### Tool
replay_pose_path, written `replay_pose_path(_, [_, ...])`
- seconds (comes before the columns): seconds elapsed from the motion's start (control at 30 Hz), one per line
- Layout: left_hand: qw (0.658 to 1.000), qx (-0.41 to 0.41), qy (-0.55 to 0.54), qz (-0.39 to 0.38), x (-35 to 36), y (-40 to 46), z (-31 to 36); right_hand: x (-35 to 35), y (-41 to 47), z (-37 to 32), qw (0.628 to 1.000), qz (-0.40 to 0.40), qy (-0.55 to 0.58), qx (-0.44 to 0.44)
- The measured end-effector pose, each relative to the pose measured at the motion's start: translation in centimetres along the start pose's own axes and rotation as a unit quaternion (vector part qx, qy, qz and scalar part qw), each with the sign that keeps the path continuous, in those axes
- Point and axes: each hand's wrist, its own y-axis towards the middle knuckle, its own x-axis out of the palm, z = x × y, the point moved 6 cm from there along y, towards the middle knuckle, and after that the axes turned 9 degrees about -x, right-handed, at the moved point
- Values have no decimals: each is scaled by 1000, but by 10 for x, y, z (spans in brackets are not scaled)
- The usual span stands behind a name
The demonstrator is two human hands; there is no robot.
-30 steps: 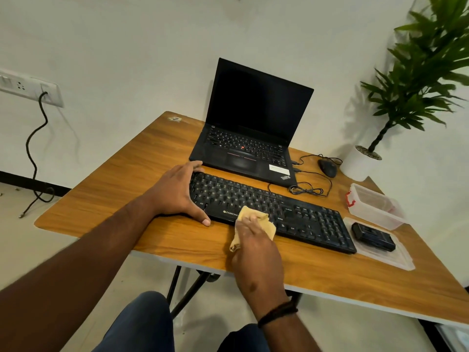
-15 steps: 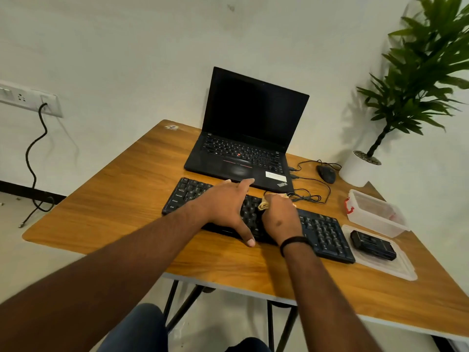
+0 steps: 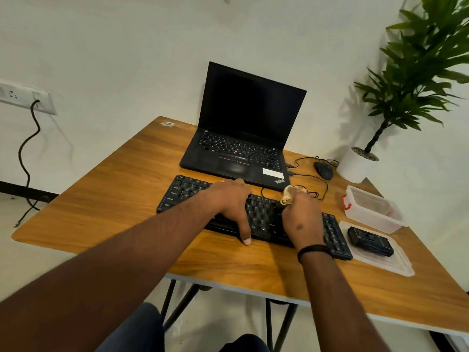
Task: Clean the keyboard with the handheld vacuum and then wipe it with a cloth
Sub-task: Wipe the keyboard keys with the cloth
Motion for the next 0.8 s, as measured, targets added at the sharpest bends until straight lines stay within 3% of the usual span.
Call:
replay_pose_path(0.17, [1000, -3, 16, 12, -4, 3, 4, 36, -21, -37, 996, -56, 24, -58])
replay_pose_path(0.37, [1000, 7, -5, 22, 0, 8, 0, 17, -46, -34, 987, -99, 61, -112])
replay_pose_path(0.57, [1000, -7, -3, 11, 0, 0, 1, -3, 3, -9, 997, 52, 61, 22])
replay_pose_path(0.8, [998, 13, 45, 41, 4, 4, 5, 35, -8, -57, 992, -67, 62, -89])
